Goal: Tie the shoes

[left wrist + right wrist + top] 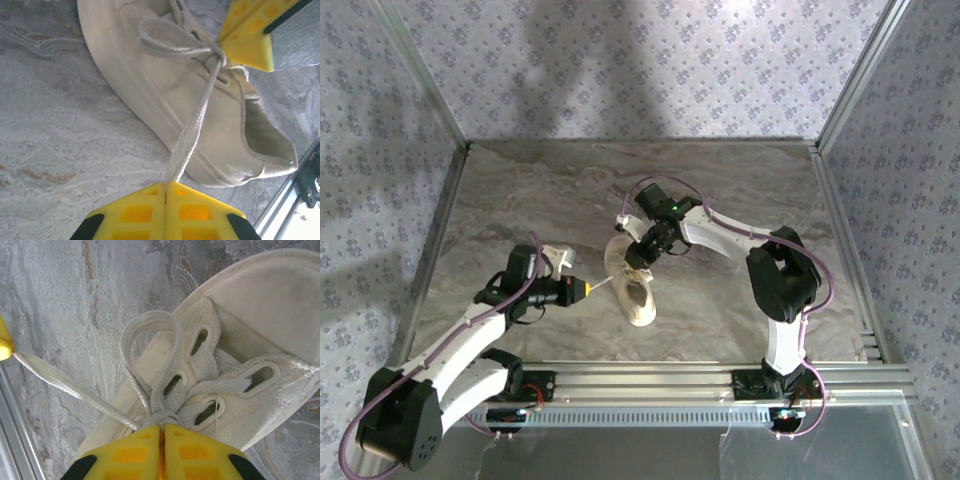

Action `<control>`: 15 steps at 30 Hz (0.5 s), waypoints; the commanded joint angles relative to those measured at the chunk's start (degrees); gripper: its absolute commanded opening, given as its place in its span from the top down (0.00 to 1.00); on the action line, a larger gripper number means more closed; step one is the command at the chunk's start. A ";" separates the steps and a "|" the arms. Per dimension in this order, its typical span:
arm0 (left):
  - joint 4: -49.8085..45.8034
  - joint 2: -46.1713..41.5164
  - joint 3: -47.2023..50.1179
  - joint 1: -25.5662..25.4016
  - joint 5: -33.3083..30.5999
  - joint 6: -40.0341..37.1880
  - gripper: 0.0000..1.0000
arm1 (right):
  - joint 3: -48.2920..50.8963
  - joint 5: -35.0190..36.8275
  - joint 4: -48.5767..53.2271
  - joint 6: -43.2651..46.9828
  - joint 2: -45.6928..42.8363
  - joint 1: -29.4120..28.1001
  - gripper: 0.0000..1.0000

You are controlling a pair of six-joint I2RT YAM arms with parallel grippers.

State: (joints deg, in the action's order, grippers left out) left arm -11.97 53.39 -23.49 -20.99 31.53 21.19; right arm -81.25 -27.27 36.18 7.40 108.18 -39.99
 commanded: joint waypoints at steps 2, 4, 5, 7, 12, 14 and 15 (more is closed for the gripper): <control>-2.29 0.46 0.19 0.43 -1.70 0.70 0.81 | 0.03 1.56 2.72 0.82 0.26 0.56 0.77; -2.99 0.36 -0.78 0.43 -3.04 0.36 0.62 | 0.01 1.56 2.51 0.52 -0.90 0.70 0.65; -3.45 0.19 -1.44 0.48 -3.83 0.19 0.57 | 0.04 1.56 2.38 0.35 -1.78 0.78 0.61; -4.19 -0.08 -3.04 0.56 -4.83 0.08 0.51 | 0.36 1.30 2.06 -0.14 -3.78 1.26 0.56; -4.57 1.52 -7.18 2.14 -6.09 2.95 0.52 | 3.78 -0.27 0.38 -1.94 -10.72 4.25 0.51; -3.60 3.52 -8.55 3.11 -6.61 6.44 0.55 | 6.78 -1.55 -1.12 -2.77 -13.94 6.14 0.50; -3.51 5.09 -9.48 3.52 -6.91 9.03 0.55 | 8.86 -2.18 -1.51 -3.13 -15.71 6.99 0.49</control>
State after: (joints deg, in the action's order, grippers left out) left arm -15.53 55.92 -30.02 -18.65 26.04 24.56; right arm -76.05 -27.09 35.35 6.17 97.27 -35.24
